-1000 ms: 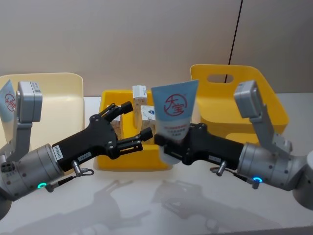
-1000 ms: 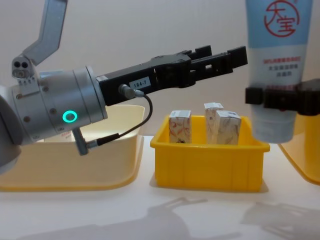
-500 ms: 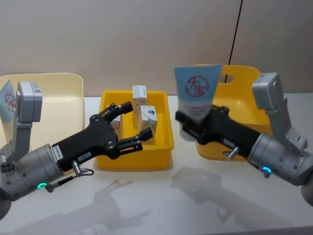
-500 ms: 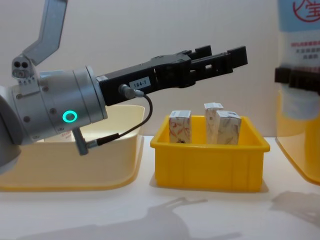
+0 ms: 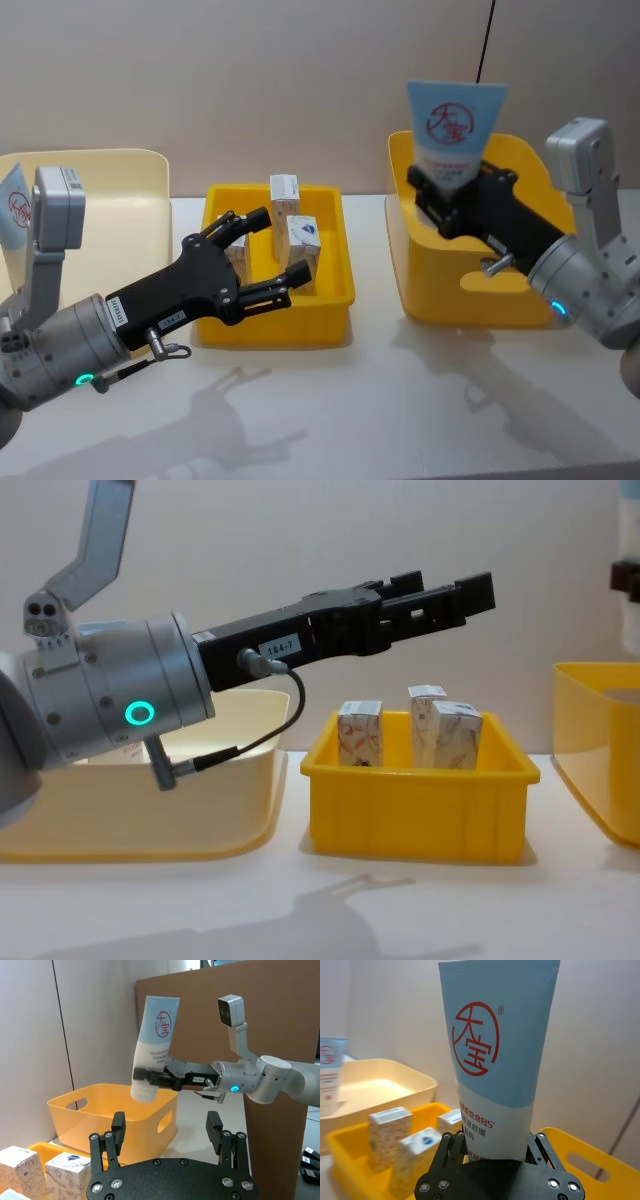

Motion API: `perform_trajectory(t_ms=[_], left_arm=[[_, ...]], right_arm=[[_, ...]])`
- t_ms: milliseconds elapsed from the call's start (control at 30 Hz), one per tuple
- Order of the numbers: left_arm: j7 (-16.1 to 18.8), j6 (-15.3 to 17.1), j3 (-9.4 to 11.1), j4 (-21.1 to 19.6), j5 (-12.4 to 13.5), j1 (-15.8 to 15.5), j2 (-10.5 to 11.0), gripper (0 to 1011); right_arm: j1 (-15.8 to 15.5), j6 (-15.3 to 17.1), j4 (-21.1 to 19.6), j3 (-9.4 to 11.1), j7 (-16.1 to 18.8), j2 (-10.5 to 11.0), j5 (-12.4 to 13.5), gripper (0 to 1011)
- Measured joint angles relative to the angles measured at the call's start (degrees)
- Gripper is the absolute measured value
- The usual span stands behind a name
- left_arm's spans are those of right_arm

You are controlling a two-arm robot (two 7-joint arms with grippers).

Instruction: Bimanual collaborative sorting of washing and personal care products

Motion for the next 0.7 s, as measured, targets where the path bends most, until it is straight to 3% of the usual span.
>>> perform_trajectory(t_ms=[333,700], left_arm=[[0.0,0.0,0.0,0.0,0.0,0.0,0.0,1003],[0.0,0.0,0.0,0.0,0.0,0.0,0.0,1003]], right_arm=[[1.13,-0.63,2.43,1.62,-6.77,-1.73,-4.69,448],[1.86,3.72,4.58,2.46,-12.08,-3.78,-7.52,448]])
